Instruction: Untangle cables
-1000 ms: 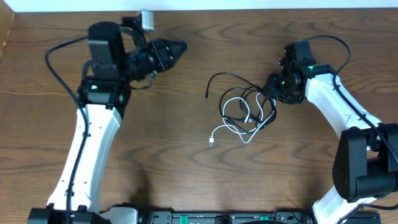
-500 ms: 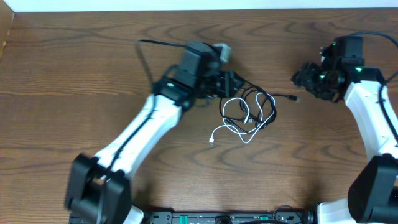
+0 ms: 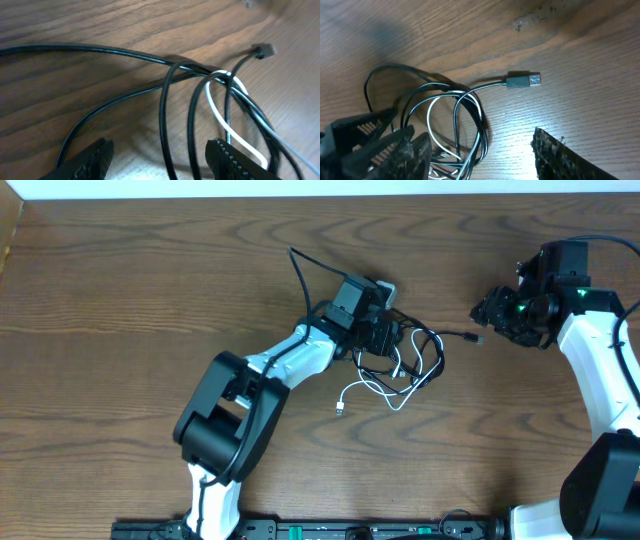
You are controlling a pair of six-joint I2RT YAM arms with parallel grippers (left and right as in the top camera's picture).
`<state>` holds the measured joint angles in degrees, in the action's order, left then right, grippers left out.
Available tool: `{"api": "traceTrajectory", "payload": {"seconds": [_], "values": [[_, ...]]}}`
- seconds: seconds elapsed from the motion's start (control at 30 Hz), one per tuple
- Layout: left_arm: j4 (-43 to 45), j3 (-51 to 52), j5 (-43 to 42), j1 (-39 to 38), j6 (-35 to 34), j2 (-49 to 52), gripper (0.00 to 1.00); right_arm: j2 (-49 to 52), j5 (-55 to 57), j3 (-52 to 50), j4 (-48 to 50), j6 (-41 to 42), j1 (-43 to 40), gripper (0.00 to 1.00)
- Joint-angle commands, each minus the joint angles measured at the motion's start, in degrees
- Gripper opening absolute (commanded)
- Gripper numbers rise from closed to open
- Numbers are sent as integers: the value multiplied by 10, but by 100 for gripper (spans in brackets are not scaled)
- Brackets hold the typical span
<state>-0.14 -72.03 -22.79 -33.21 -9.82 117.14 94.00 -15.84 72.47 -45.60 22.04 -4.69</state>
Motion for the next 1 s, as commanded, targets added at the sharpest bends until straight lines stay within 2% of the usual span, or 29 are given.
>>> {"api": "traceTrajectory", "payload": {"seconds": [0.0, 0.03, 0.1, 0.27, 0.37, 0.47, 0.57, 0.67, 0.77, 0.9, 0.97], "values": [[16, -14, 10, -9, 26, 5, 63, -3, -4, -2, -3, -10, 3, 60], [16, -14, 10, -13, 26, 7, 63, -3, -4, -2, -3, -12, 4, 60], [3, -14, 13, -24, 25, 9, 54, -3, -4, -2, -4, -14, 4, 60], [-30, -13, 14, -38, 26, 9, 46, -3, -4, -2, -7, -24, 4, 60], [-44, -13, 14, -38, 25, 9, 37, -3, -4, -2, -8, -27, 4, 59], [-66, -13, 14, -38, 26, 9, 26, -3, -4, -2, -13, -29, 4, 60], [-78, -14, 14, -38, 25, 7, 11, -3, -16, -2, -18, -46, 5, 60], [-89, -15, 14, -37, 18, -12, 8, -3, -49, -2, -18, -80, 8, 61], [-106, -17, 14, -31, -27, -70, 8, -3, -116, -2, -16, -135, 14, 62], [-120, -17, 14, -22, -100, -185, 7, -3, -194, -2, -2, -144, 26, 63], [-121, -17, 14, -19, -109, -225, 8, -3, -243, -2, 15, -144, 32, 63]]}}
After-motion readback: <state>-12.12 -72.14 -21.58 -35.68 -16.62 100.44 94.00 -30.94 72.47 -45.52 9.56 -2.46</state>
